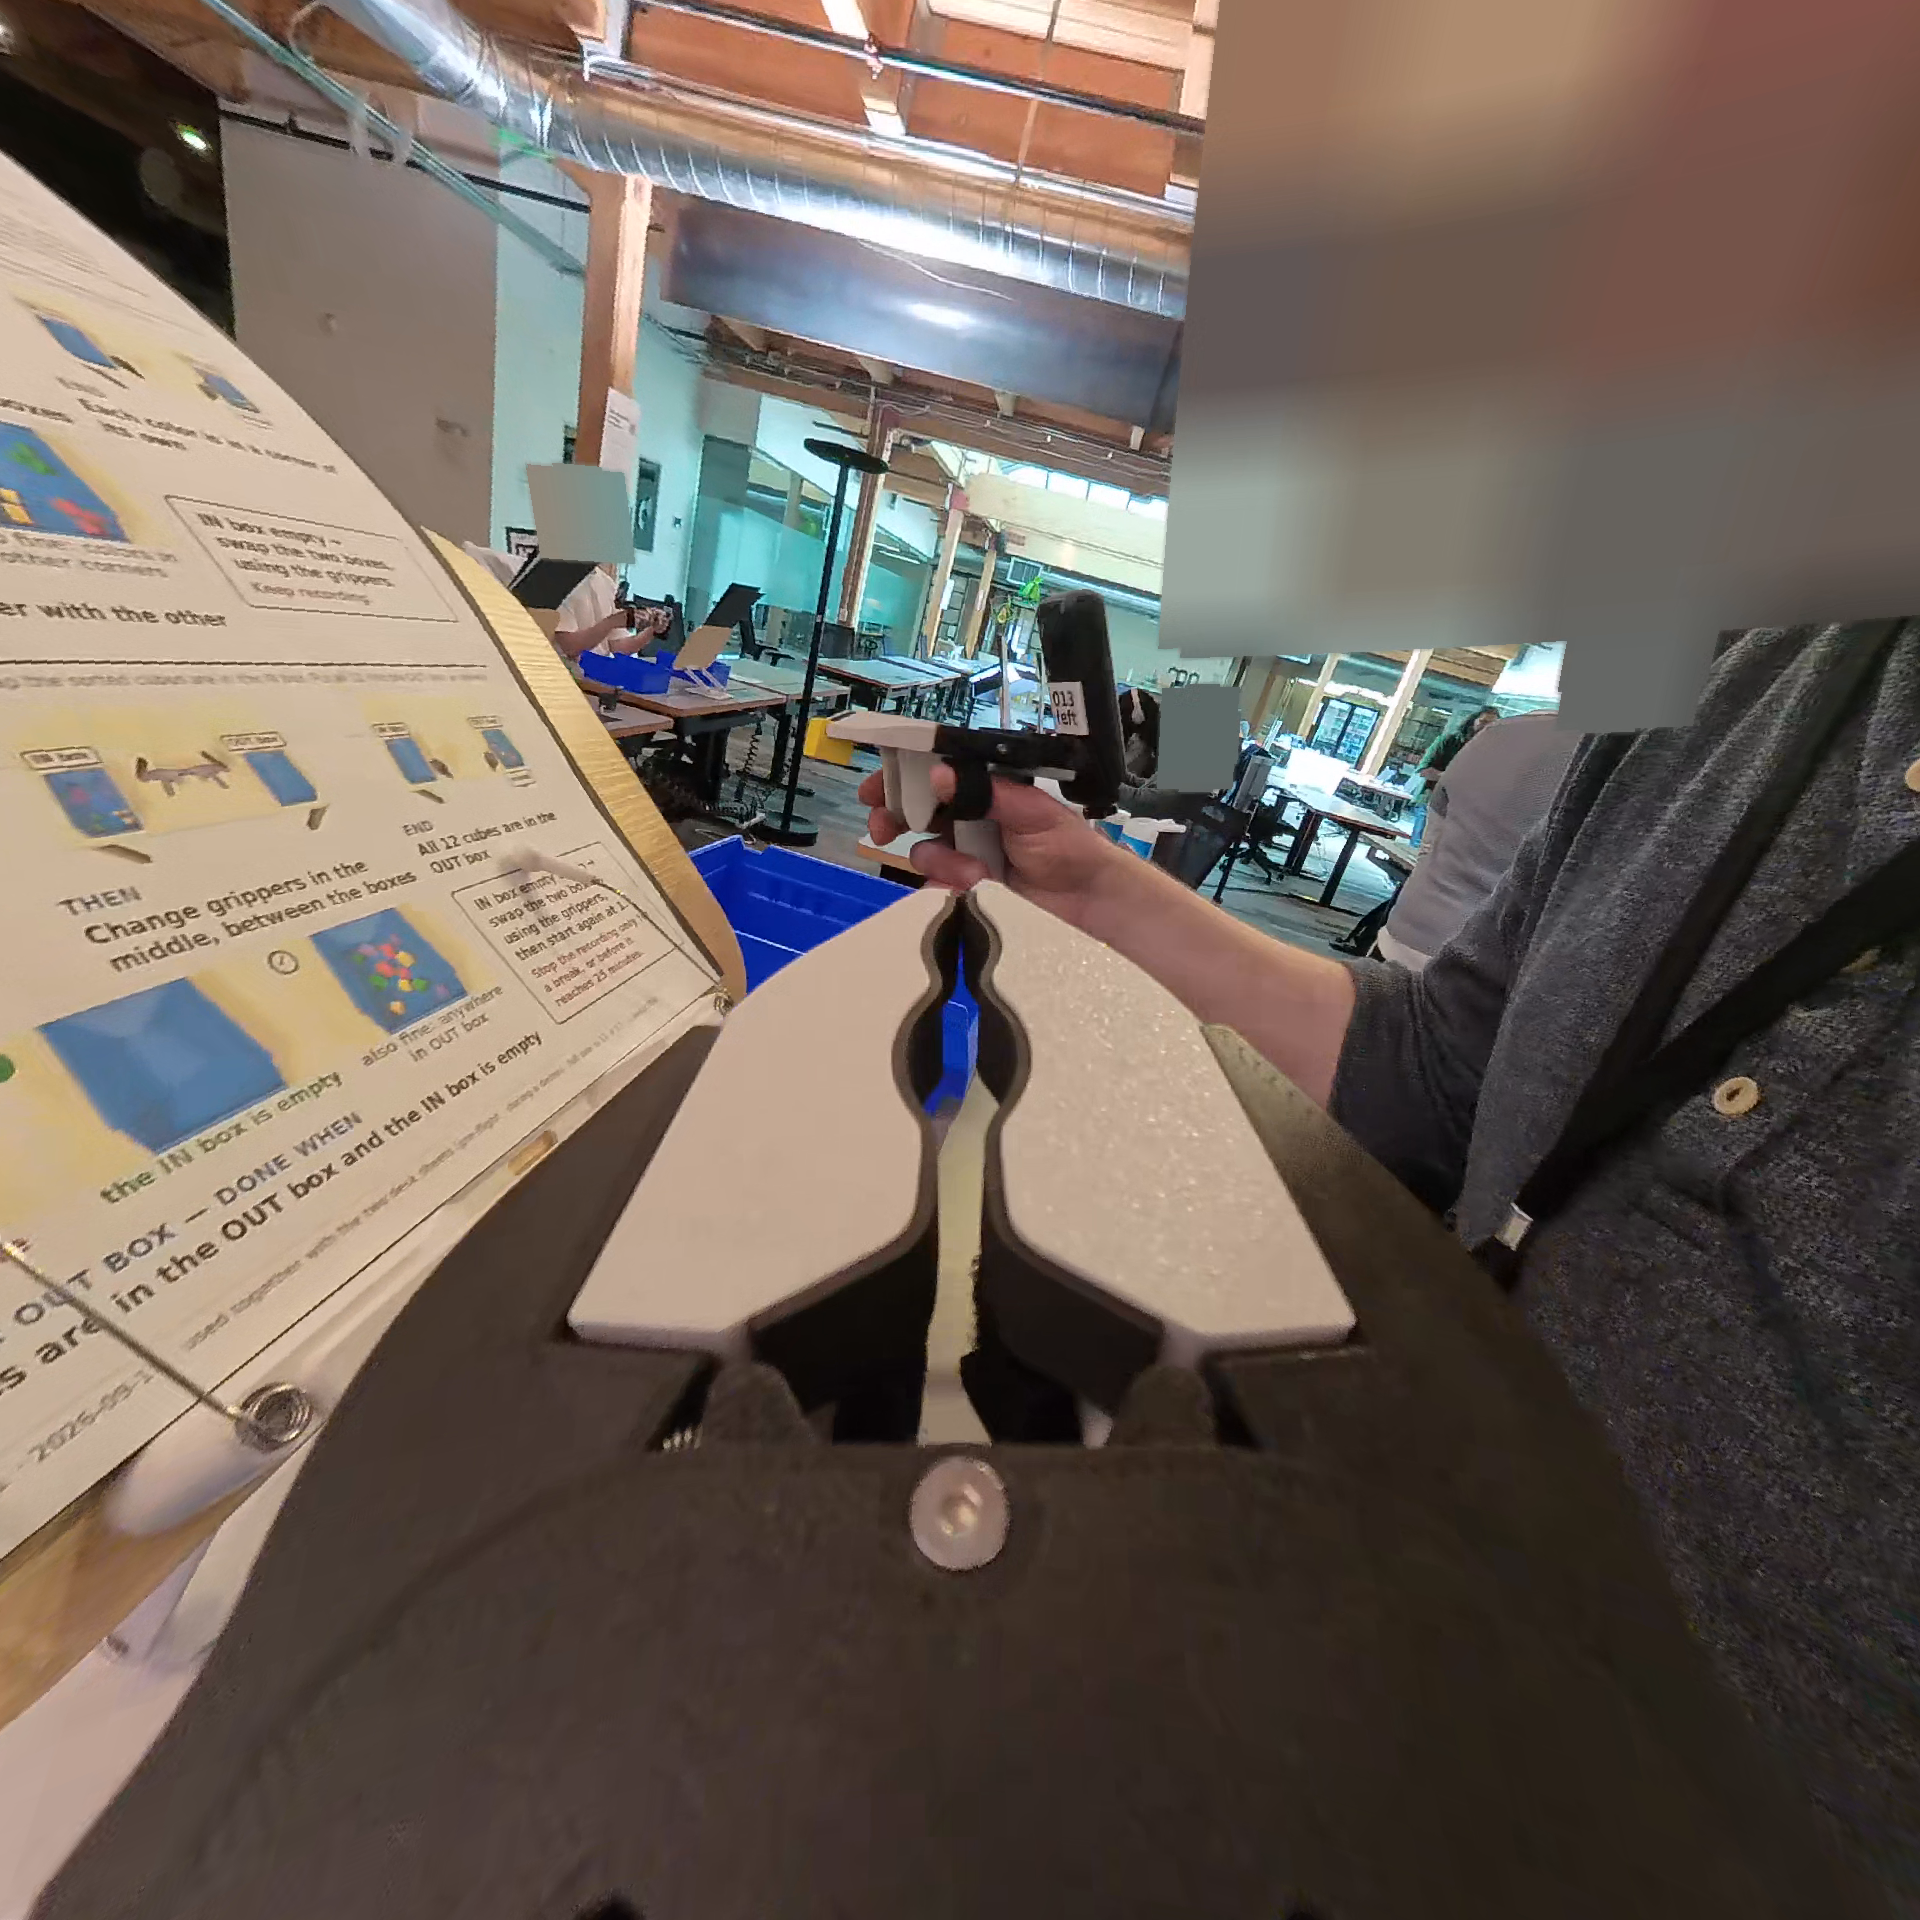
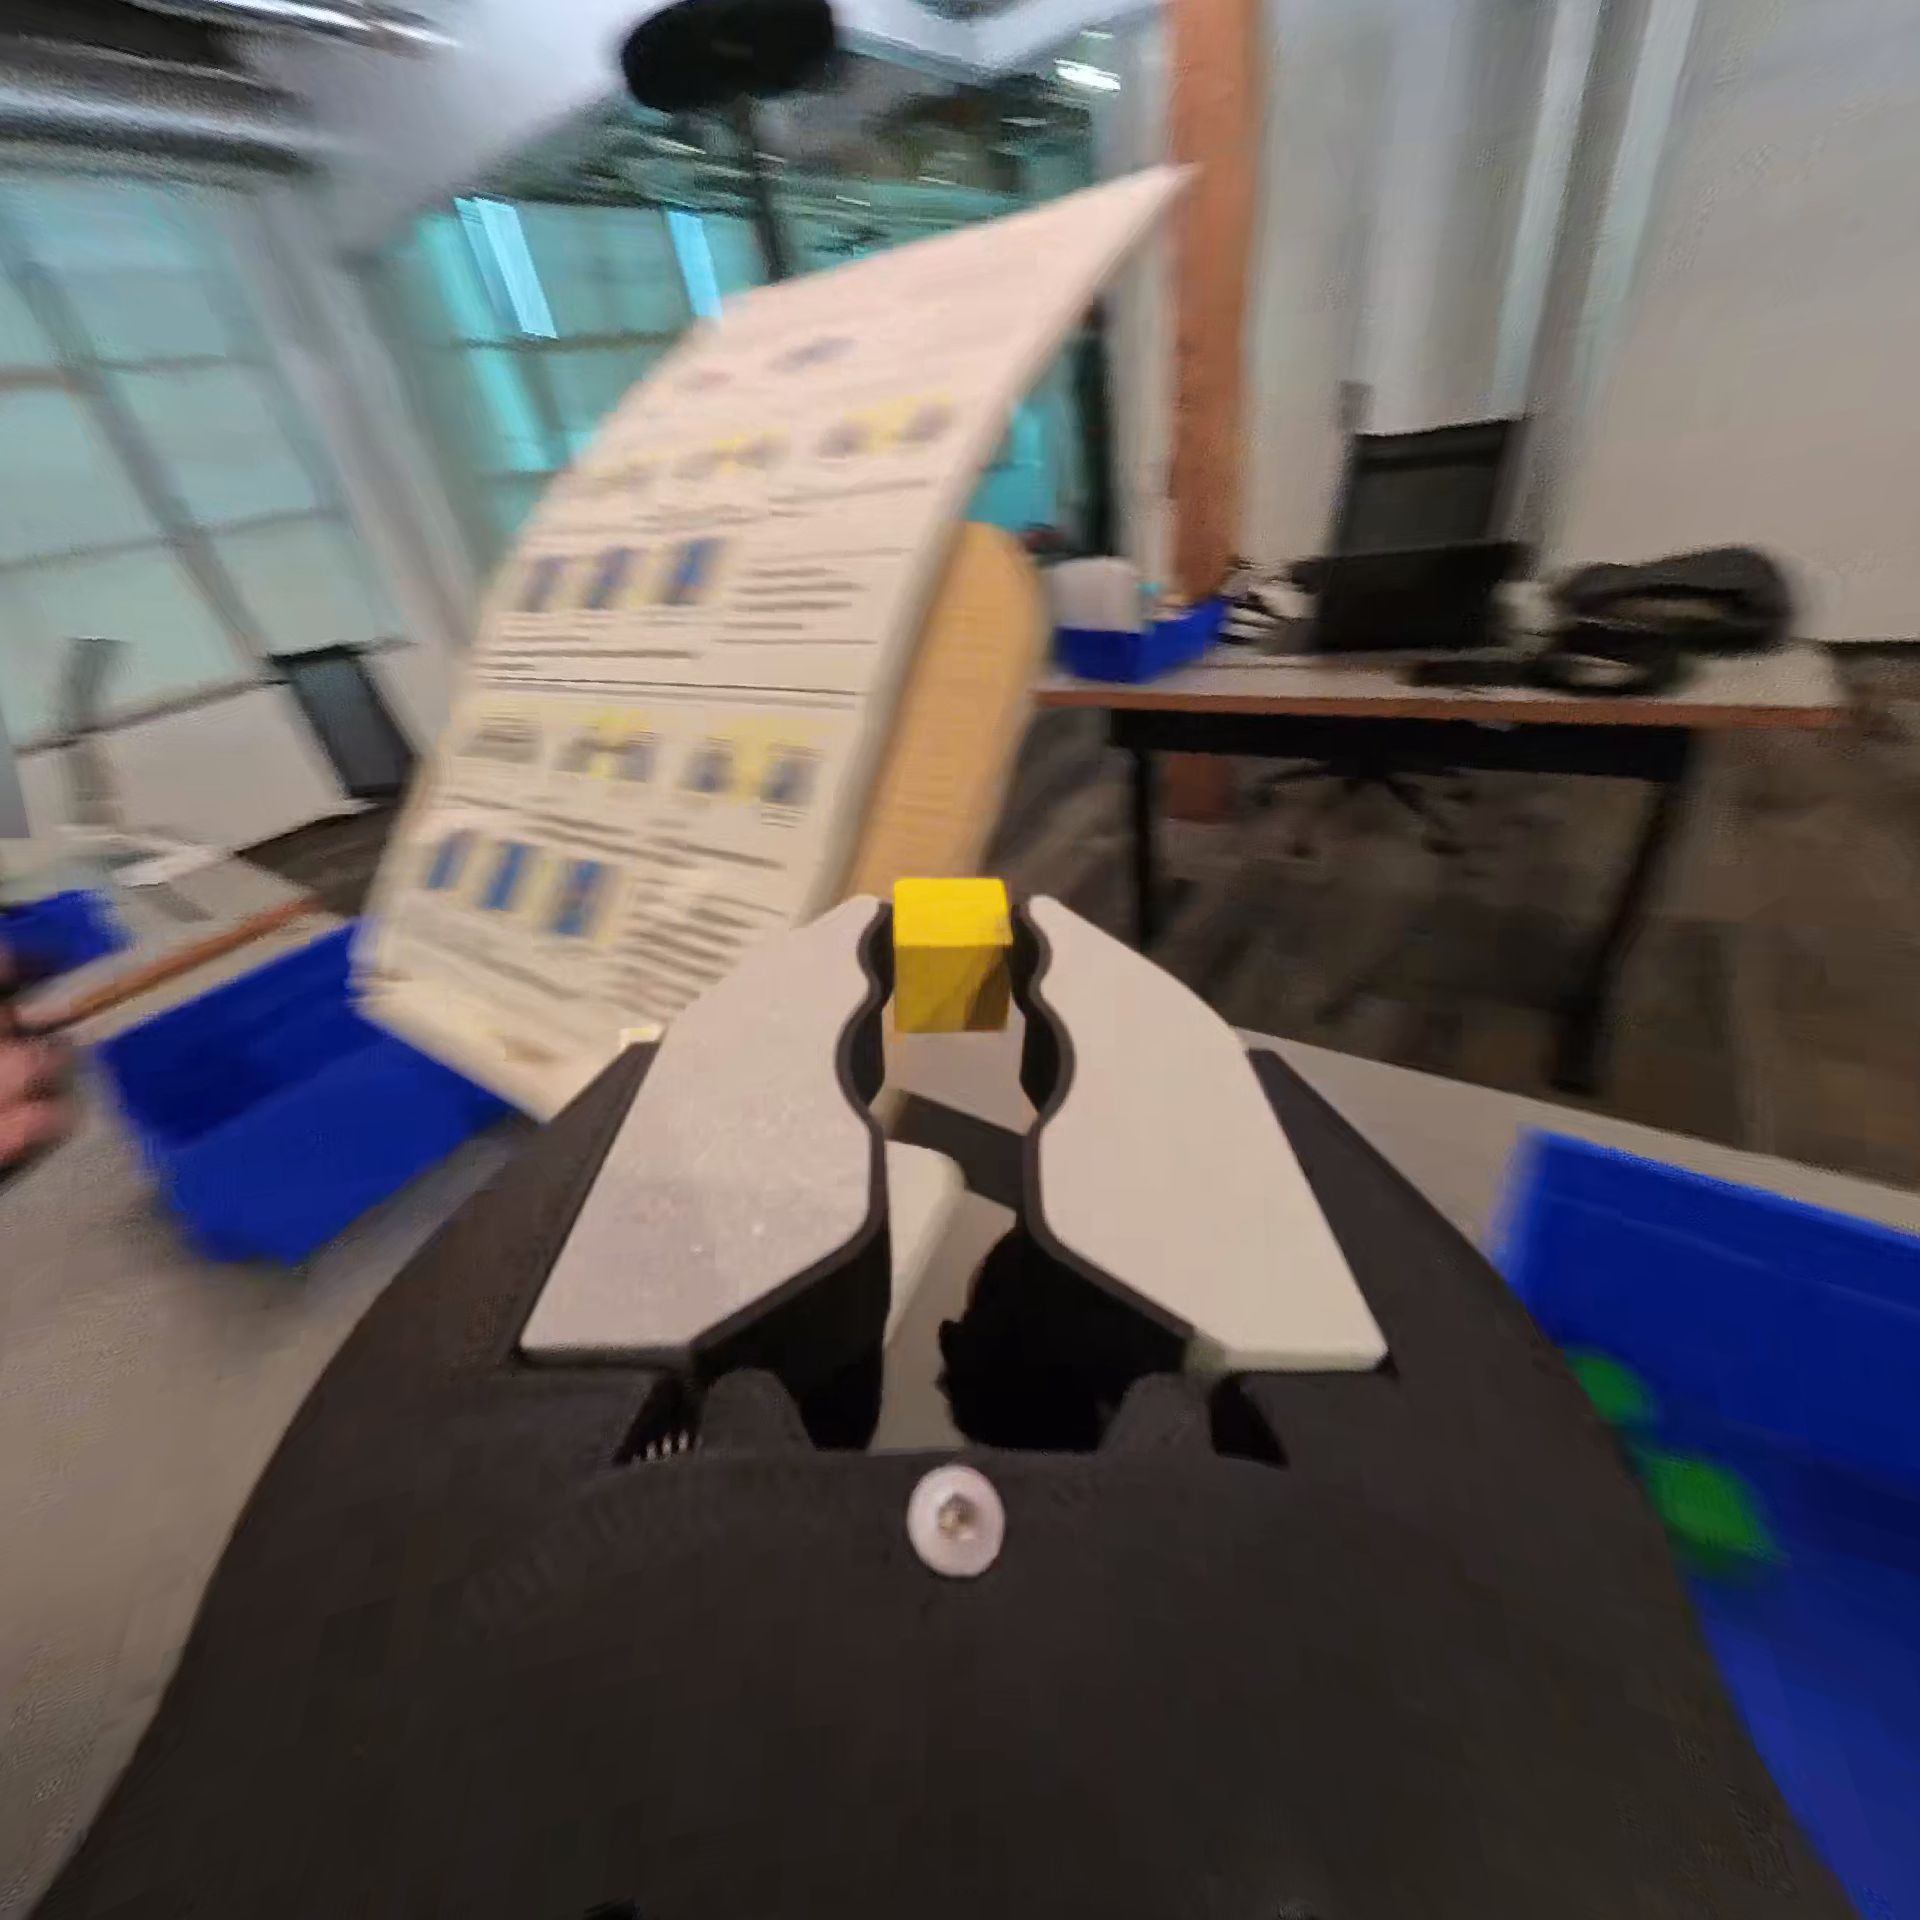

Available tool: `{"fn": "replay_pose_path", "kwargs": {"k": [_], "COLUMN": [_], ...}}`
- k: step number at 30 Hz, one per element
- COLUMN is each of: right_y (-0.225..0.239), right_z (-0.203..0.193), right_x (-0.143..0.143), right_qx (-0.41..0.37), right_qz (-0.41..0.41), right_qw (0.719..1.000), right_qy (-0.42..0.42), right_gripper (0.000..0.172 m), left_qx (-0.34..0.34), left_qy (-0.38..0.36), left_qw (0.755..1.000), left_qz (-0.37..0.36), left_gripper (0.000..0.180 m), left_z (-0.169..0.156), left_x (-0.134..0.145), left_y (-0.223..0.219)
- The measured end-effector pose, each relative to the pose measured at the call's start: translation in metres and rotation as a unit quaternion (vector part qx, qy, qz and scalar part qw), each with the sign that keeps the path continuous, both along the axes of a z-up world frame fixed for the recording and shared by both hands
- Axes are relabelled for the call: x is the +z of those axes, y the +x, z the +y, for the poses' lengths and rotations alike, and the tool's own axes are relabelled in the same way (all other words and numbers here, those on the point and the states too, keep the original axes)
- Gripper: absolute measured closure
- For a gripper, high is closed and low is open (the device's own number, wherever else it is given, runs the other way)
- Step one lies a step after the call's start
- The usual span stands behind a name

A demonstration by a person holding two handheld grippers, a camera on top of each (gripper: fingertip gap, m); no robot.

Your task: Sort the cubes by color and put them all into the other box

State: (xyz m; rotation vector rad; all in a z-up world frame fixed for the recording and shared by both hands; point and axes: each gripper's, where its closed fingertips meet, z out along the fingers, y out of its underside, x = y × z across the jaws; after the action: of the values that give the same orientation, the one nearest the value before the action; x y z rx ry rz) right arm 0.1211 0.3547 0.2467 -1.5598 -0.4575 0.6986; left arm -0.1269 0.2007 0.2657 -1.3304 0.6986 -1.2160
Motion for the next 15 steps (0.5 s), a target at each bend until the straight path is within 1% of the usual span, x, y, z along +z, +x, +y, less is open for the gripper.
{"fn": "replay_pose_path", "kwargs": {"k": [2,3,6,8,10,12,15], "right_y": [0.067,0.095,0.157,0.180,0.194,0.206,0.222], "right_z": [0.031,0.042,0.070,0.084,0.095,0.106,0.123], "right_x": [-0.020,-0.033,-0.072,-0.103,-0.131,-0.155,-0.188], "right_qx": [-0.102,-0.141,-0.230,-0.264,-0.287,-0.313,-0.335], "right_qz": [-0.026,-0.033,-0.046,-0.060,-0.074,-0.127,-0.160], "right_qw": [0.994,0.989,0.969,0.956,0.943,0.927,0.905], "right_qy": [-0.016,-0.032,-0.076,-0.112,-0.150,-0.164,-0.206], "right_gripper": [0.150,0.150,0.150,0.150,0.150,0.150,0.150], "left_qx": [0.005,0.008,0.010,0.011,0.011,0.014,0.021], "left_qy": [-0.004,-0.008,-0.016,-0.017,-0.016,-0.016,-0.017], "left_qw": [1.000,1.000,1.000,1.000,1.000,0.999,0.999], "left_qz": [0.005,0.010,0.019,0.020,0.023,0.030,0.035], "left_gripper": [0.180,0.180,0.180,0.180,0.180,0.180,0.180], "left_z": [0.001,0.002,0.005,0.006,0.007,0.008,0.009], "left_x": [-0.003,-0.006,-0.012,-0.013,-0.013,-0.014,-0.014], "left_y": [-0.003,-0.003,-0.002,-0.001,-0.001,-0.001,-0.006]}}
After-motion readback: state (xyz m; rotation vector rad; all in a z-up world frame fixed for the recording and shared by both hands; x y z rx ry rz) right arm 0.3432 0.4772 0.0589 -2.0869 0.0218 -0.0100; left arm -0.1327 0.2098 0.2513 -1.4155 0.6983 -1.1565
